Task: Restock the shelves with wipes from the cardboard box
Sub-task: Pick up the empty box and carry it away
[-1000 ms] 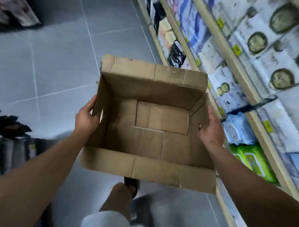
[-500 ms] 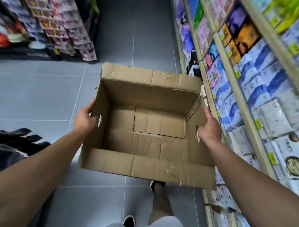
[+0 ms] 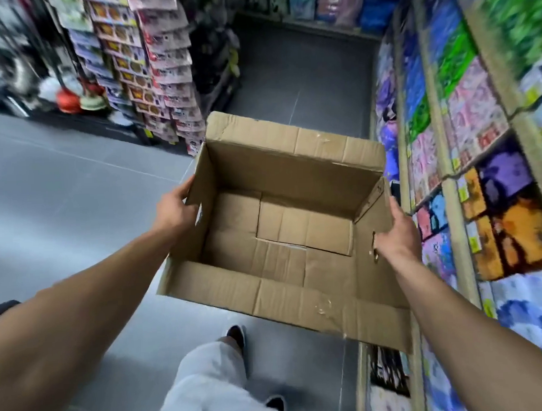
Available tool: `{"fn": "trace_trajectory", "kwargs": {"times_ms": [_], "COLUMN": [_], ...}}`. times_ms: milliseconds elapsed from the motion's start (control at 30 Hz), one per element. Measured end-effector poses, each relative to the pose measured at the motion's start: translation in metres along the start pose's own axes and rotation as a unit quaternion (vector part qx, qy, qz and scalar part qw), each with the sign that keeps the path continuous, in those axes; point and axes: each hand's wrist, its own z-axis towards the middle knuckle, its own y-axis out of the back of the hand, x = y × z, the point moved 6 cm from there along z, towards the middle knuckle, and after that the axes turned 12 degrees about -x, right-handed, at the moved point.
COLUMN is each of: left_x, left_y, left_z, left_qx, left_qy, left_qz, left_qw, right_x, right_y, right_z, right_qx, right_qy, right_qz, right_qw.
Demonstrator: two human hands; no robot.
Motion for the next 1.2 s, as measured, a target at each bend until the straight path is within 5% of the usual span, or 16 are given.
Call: {"fn": "trace_trajectory", "kwargs": {"times_ms": [367, 1200], "left_x": [-0.104, -0.423], "left_y": [-0.121, -0.448], "left_z": [0.280, 0.780], "left_qx": [0.029, 0.011], "left_qy": [0.011, 0.003], "left_qz": [-0.026, 0.008], "left_qw": [0.999, 1.000], "right_x": [0.133, 0.295], "right_y": [-0.081, -0.219], "right_z": [0.272, 0.931], "right_qx": [-0.001, 0.007], "right_qy": [-0.038, -0.028], "right_qz": [0.015, 0.042], "right_qw": [0.999, 0.999]}}
